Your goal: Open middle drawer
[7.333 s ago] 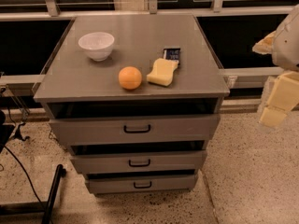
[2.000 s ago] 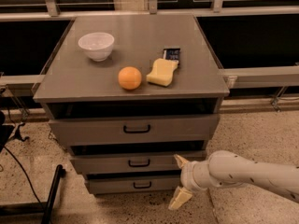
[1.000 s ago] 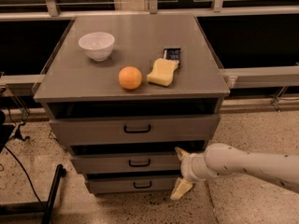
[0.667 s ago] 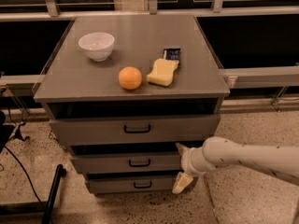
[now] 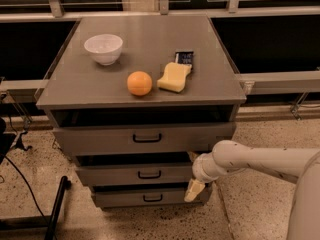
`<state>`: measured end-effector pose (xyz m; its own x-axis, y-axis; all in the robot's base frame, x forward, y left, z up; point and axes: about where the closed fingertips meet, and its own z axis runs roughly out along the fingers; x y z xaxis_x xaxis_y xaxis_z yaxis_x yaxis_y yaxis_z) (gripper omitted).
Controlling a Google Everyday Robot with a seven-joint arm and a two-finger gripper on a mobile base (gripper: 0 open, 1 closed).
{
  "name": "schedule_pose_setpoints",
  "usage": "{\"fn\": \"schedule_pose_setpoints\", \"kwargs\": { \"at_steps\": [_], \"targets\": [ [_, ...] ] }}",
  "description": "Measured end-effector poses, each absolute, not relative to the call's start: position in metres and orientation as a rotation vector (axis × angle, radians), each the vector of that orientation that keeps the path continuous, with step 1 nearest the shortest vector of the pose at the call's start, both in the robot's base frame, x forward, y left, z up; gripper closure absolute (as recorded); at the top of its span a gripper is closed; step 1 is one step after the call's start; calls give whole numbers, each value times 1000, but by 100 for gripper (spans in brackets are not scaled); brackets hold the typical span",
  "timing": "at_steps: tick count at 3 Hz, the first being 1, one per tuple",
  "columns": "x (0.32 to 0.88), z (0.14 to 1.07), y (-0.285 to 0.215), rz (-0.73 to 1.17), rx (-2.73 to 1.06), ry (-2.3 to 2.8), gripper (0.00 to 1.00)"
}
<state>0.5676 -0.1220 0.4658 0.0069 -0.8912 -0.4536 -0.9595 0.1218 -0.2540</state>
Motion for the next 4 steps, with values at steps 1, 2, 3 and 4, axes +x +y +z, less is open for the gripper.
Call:
{"fn": "schedule_pose_setpoints", "kwargs": {
  "at_steps": [1,2,3,4],
  "targets": [
    [579,453,-117,190,-1801,1896,0],
    [590,439,-110,209,-1818,1895,0],
    [596,428,-104,226,-1833,1897,0],
    [595,415,-99,268,-1851,1921,0]
  ]
}}
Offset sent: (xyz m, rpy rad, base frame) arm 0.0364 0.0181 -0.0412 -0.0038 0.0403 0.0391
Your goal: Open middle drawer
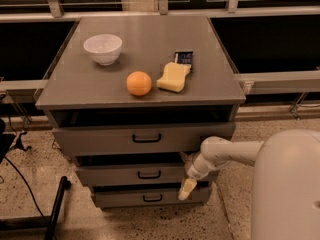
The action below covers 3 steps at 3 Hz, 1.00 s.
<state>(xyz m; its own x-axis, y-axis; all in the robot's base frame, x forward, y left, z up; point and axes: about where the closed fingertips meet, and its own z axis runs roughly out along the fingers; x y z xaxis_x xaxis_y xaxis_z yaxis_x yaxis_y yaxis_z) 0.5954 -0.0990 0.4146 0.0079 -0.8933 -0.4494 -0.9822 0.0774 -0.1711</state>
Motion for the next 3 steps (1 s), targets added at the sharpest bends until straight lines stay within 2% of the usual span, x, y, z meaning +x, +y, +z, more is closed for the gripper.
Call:
{"fn": "schedule_pose_setpoints", "kwargs": {
  "at_steps": [3],
  "targets": [
    [552,431,-106,392,-1830,2042,0]
  ]
}}
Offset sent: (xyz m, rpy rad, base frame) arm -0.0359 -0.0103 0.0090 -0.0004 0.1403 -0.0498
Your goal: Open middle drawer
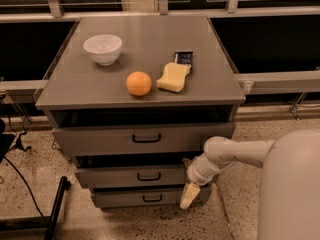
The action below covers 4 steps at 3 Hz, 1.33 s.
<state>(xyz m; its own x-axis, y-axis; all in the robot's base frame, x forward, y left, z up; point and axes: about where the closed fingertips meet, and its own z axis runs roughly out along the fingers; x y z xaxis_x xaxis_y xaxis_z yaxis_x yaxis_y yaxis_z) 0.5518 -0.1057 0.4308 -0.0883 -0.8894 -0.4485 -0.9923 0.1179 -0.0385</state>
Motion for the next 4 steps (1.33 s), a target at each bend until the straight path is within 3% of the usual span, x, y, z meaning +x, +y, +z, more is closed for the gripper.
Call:
{"fn": "schedule_pose_setpoints", "kwargs": {
  "at_steps": [4],
  "targets": [
    [494,458,-115,534,-1856,2193,0]
  ]
}}
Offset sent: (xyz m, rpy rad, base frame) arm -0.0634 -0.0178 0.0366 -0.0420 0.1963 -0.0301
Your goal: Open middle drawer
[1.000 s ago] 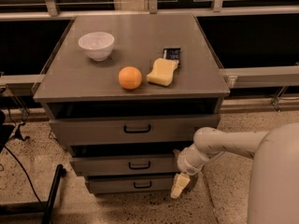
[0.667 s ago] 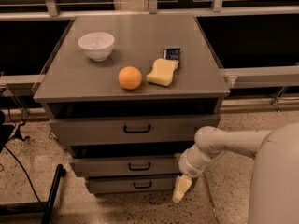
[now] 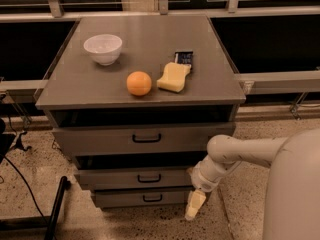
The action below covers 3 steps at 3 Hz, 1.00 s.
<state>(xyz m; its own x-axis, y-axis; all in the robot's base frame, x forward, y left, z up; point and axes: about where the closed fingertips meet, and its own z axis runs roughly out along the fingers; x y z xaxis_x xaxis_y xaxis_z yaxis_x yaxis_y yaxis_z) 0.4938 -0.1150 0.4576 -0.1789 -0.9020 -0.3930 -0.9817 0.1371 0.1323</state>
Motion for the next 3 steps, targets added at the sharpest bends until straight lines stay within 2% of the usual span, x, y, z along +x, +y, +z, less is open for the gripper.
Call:
{"fn": "schedule_pose_setpoints", "kwargs": {
  "at_steps": [3],
  "targets": [
    [514,477,-113,332,-1818,2063,0]
  ]
}}
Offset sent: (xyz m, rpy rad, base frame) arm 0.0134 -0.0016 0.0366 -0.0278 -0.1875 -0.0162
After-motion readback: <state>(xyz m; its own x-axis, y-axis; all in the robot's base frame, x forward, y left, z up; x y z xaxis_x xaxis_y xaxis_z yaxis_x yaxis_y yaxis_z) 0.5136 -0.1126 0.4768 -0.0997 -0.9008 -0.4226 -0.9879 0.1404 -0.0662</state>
